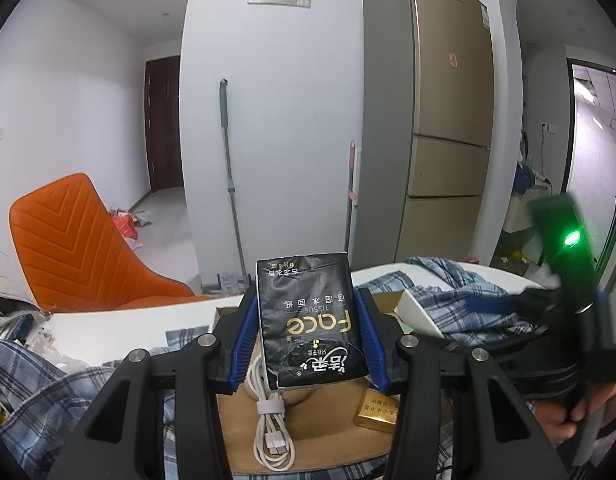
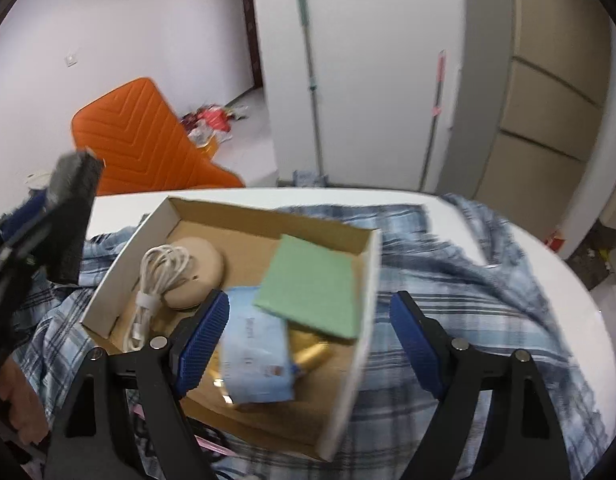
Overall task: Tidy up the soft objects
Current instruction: 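Carry tissue pack and sponge over the box and open both grippers inside, then lower the right gripper and grasp the white plush toy with cord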
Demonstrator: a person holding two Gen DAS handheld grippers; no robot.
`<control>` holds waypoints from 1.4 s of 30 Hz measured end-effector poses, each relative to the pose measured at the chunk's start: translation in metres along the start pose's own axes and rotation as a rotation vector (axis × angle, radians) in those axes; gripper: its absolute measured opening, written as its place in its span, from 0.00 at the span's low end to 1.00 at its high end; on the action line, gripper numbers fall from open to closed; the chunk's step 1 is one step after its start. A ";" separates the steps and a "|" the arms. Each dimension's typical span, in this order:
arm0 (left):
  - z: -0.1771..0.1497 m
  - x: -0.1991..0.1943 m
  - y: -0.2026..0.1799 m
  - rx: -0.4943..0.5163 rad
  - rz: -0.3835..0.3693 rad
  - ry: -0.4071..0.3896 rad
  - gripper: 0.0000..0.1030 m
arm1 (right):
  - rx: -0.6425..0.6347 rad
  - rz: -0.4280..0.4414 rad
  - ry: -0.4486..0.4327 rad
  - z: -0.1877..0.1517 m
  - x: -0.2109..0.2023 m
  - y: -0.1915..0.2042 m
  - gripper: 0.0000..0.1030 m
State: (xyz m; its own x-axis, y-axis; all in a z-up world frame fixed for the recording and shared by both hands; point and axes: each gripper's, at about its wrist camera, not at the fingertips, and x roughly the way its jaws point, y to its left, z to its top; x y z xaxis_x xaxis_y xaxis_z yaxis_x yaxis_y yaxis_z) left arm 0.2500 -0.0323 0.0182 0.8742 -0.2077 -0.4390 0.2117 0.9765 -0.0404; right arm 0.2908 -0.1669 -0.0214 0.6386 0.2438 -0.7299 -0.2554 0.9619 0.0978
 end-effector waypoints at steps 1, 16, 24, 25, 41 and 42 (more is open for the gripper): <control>-0.002 0.003 -0.001 -0.005 -0.008 0.014 0.48 | 0.001 -0.017 -0.014 -0.001 -0.006 -0.003 0.81; -0.015 0.021 0.002 -0.037 -0.009 0.088 0.82 | 0.058 -0.031 -0.001 -0.015 -0.009 -0.040 0.84; 0.000 0.000 0.002 -0.053 -0.006 0.039 0.82 | 0.036 -0.033 -0.039 -0.011 -0.024 -0.032 0.84; 0.005 -0.007 0.000 -0.053 -0.005 0.023 0.82 | 0.032 -0.032 -0.045 -0.010 -0.027 -0.031 0.84; 0.017 -0.137 -0.031 -0.001 -0.011 -0.189 0.82 | -0.072 0.018 -0.226 -0.020 -0.137 0.006 0.84; 0.014 -0.141 -0.032 0.003 -0.019 -0.189 0.85 | -0.075 0.021 -0.233 -0.024 -0.140 0.008 0.84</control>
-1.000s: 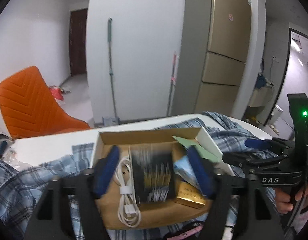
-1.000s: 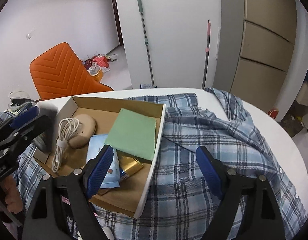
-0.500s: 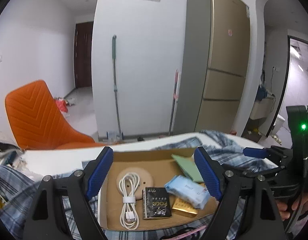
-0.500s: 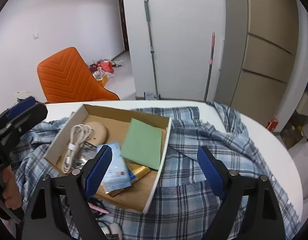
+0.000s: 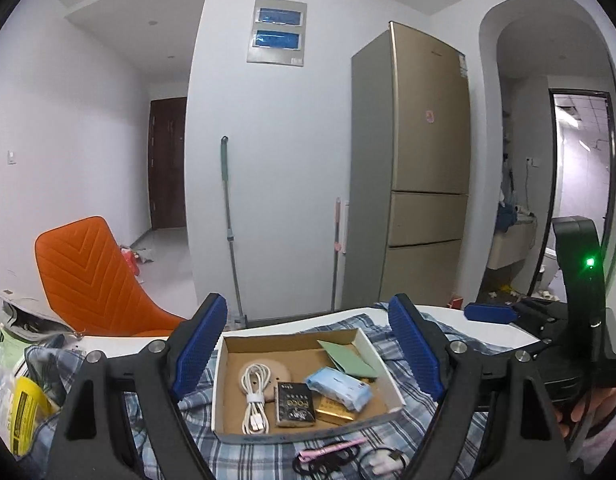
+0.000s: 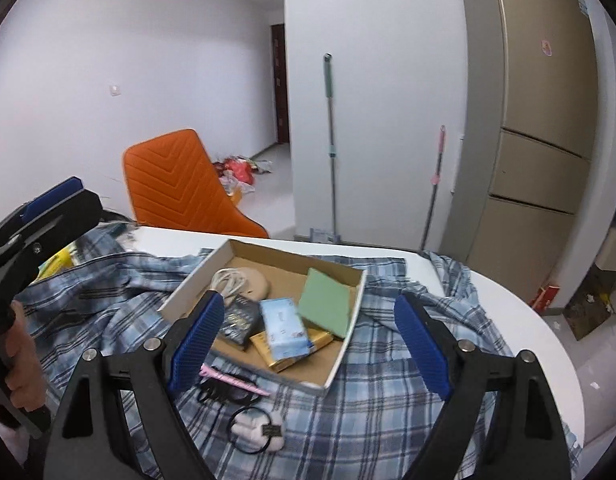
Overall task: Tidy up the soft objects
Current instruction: 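Lower the right gripper and grasp the white plush toy with cord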
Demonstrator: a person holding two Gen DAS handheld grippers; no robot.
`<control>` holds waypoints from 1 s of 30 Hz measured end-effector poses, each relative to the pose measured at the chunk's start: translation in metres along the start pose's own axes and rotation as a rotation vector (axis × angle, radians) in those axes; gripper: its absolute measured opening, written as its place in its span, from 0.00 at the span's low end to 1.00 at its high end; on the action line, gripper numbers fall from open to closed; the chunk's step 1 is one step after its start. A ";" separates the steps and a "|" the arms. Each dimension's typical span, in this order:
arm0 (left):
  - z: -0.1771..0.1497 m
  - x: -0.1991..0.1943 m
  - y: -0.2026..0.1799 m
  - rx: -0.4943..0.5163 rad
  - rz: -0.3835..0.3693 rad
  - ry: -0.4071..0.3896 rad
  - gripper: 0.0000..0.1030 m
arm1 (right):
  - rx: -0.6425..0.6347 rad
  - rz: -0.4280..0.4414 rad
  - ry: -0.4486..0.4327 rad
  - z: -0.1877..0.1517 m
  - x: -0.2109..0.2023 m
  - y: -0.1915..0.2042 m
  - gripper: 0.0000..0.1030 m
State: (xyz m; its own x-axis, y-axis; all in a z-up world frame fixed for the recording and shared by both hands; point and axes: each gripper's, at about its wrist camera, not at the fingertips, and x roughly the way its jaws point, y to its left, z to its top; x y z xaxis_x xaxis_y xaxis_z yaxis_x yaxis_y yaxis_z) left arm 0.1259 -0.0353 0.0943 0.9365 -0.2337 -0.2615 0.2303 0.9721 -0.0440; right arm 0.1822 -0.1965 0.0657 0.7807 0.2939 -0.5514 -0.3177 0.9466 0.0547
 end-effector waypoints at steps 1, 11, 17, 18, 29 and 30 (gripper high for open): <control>-0.001 -0.003 -0.001 0.002 0.001 -0.001 0.90 | -0.002 0.010 -0.007 -0.003 -0.004 0.001 0.84; -0.047 -0.009 -0.003 0.008 -0.009 0.007 1.00 | -0.012 0.063 -0.027 -0.044 -0.008 0.004 0.84; -0.079 0.007 0.001 0.005 -0.007 0.063 1.00 | -0.023 0.053 0.011 -0.060 0.011 0.002 0.84; -0.083 0.009 0.002 0.000 -0.008 0.069 1.00 | -0.022 0.053 0.018 -0.063 0.013 0.001 0.84; -0.107 0.020 0.004 0.017 0.011 0.110 1.00 | -0.034 0.082 0.083 -0.086 0.038 0.002 0.84; -0.108 0.020 0.002 0.024 0.009 0.110 1.00 | -0.032 0.087 0.091 -0.089 0.040 0.003 0.84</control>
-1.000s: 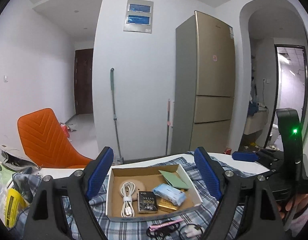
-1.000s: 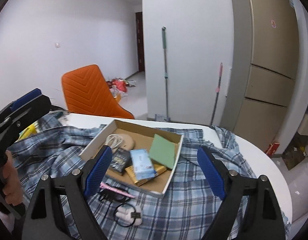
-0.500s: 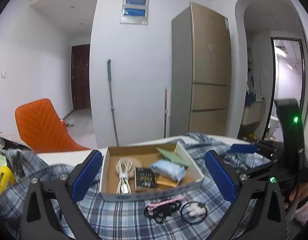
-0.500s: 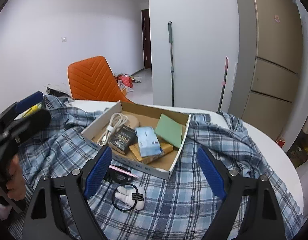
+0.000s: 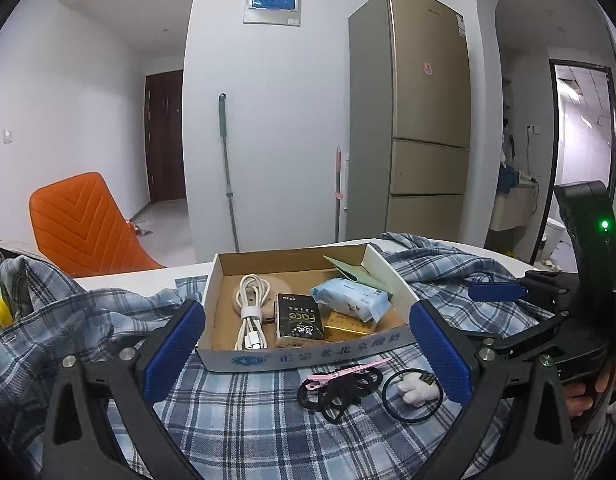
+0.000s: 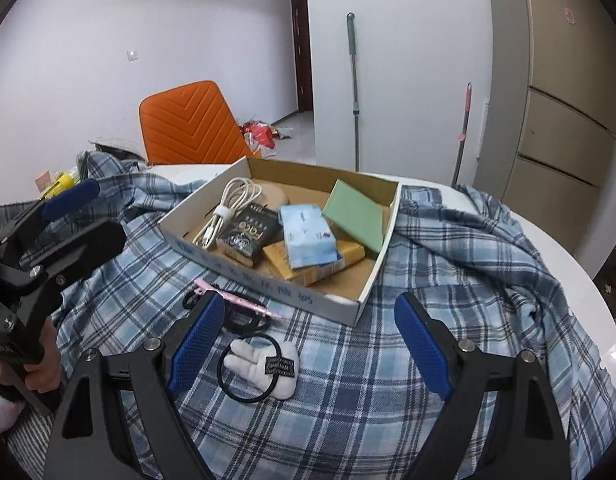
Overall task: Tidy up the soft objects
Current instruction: 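Lower the right gripper and grasp the white plush toy with cord, then grasp the black hair tie with pink clip with the left gripper while the right gripper holds the toy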
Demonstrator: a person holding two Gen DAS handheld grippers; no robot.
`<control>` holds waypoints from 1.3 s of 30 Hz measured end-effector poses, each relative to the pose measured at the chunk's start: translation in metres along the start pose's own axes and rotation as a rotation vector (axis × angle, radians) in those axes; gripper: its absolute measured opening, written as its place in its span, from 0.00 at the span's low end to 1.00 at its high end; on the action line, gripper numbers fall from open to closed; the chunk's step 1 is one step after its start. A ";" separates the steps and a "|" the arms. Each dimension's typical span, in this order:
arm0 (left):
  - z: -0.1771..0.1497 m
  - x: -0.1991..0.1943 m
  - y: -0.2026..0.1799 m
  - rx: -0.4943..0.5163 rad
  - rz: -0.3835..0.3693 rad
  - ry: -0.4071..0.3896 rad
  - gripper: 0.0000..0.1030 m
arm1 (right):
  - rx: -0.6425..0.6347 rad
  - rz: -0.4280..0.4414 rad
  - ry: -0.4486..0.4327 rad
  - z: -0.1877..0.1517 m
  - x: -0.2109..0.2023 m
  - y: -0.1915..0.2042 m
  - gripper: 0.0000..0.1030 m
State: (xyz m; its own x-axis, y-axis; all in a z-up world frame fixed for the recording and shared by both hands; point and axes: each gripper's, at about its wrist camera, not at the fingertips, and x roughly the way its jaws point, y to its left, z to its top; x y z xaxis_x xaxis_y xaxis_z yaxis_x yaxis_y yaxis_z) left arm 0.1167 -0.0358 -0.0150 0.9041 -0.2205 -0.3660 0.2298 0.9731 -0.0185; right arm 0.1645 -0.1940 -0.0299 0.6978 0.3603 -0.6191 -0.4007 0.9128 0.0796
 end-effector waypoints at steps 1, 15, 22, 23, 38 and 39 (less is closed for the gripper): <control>0.000 0.000 -0.001 0.004 -0.003 0.000 1.00 | -0.003 0.004 0.007 -0.002 0.002 0.001 0.84; -0.001 0.003 0.001 -0.003 -0.001 0.012 1.00 | -0.029 0.039 0.106 -0.005 0.018 0.005 0.83; -0.002 0.005 0.002 -0.004 0.023 0.016 1.00 | -0.062 0.085 0.238 -0.015 0.044 0.011 0.69; -0.002 0.006 0.003 -0.008 0.021 0.020 1.00 | -0.066 0.088 0.259 -0.017 0.047 0.012 0.65; -0.002 0.013 0.007 -0.023 0.033 0.056 1.00 | -0.076 0.085 0.277 -0.023 0.049 0.014 0.23; -0.002 0.015 0.008 -0.025 0.040 0.064 1.00 | -0.078 0.084 0.251 -0.022 0.044 0.014 0.23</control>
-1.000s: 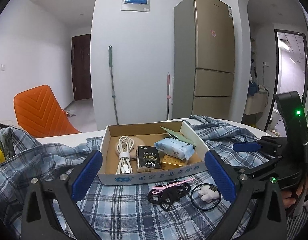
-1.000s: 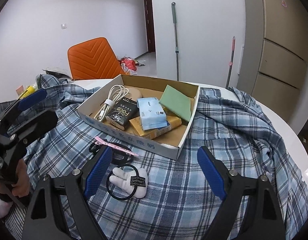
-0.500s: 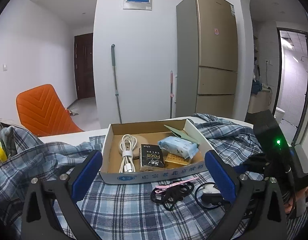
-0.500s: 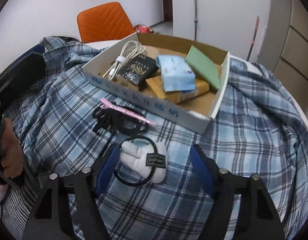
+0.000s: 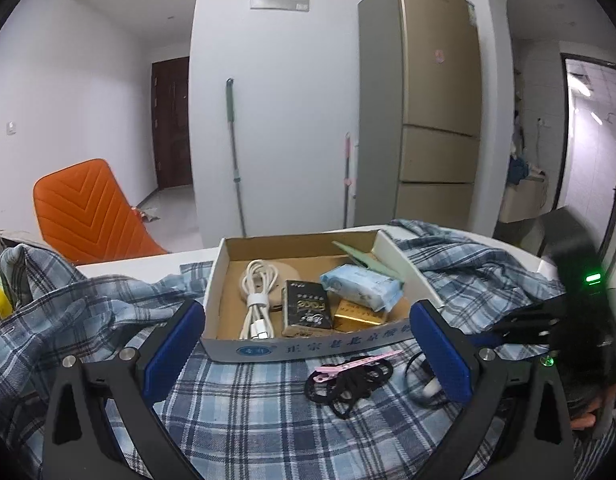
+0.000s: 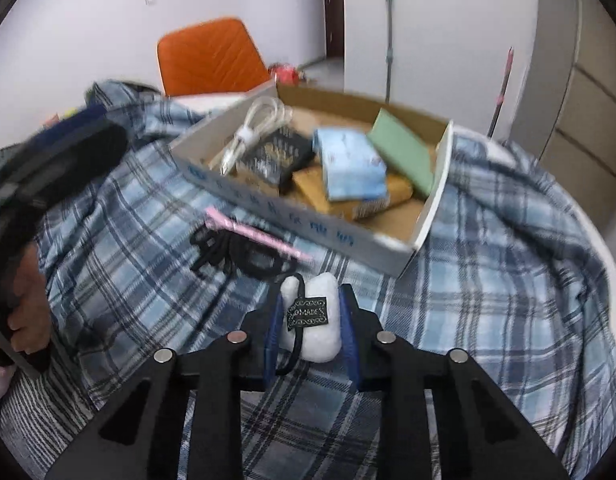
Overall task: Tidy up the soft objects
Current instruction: 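Grasp the black hair tie with pink clip with the left gripper while the right gripper holds the toy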
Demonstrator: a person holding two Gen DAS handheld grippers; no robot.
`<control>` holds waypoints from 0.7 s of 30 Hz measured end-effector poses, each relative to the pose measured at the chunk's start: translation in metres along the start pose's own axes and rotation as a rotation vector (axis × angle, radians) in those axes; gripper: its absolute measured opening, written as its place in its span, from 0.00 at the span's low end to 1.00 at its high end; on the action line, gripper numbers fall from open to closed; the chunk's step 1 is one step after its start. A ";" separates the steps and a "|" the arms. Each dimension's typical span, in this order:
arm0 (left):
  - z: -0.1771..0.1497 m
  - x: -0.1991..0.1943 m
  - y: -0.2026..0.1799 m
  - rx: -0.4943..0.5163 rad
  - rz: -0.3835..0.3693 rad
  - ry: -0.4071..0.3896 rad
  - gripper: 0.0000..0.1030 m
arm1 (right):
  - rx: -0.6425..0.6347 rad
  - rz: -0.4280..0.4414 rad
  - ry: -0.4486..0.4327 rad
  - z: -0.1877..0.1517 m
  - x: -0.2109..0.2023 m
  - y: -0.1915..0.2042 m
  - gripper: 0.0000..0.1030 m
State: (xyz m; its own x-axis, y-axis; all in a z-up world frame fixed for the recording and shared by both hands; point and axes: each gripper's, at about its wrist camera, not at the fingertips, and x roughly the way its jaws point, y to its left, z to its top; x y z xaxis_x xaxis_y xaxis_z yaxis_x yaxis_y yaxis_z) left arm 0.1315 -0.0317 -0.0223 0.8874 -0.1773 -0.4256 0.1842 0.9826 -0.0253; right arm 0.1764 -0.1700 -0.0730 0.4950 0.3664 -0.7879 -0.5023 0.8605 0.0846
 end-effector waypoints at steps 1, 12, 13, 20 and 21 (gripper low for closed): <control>0.001 0.002 0.002 -0.005 -0.007 0.010 1.00 | -0.004 -0.006 -0.028 -0.001 -0.005 0.001 0.23; -0.001 0.039 -0.002 0.054 -0.068 0.201 0.76 | 0.065 -0.044 -0.255 0.005 -0.045 -0.009 0.23; -0.003 0.043 -0.005 0.072 -0.081 0.223 0.74 | 0.064 -0.044 -0.244 0.005 -0.043 -0.008 0.23; -0.016 0.069 -0.020 0.137 -0.143 0.366 0.63 | 0.079 -0.026 -0.229 0.004 -0.043 -0.012 0.23; -0.017 0.073 -0.021 0.136 -0.147 0.385 0.63 | 0.084 -0.023 -0.225 0.005 -0.042 -0.013 0.23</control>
State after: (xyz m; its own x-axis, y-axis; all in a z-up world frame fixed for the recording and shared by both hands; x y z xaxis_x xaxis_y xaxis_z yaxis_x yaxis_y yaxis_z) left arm 0.1849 -0.0639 -0.0681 0.6300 -0.2559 -0.7332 0.3740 0.9274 -0.0023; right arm 0.1658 -0.1951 -0.0382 0.6557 0.4079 -0.6353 -0.4332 0.8925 0.1258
